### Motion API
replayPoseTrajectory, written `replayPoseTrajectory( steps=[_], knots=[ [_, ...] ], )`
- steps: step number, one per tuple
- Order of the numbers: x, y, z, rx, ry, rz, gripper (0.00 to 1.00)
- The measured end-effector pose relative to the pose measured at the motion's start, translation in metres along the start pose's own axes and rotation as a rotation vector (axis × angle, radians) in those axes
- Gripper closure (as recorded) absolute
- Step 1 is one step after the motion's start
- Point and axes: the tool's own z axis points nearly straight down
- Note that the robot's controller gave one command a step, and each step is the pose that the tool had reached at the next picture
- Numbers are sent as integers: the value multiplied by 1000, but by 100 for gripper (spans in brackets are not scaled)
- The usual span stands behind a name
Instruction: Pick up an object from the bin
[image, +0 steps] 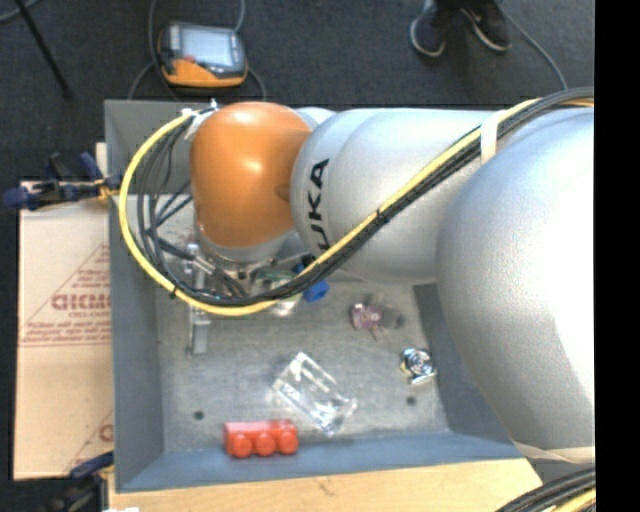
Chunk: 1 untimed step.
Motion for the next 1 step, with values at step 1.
replayPoseTrajectory(
  steps=[1],
  knots=[
    [105,-46,31,3,0,-230,0]
  ],
)
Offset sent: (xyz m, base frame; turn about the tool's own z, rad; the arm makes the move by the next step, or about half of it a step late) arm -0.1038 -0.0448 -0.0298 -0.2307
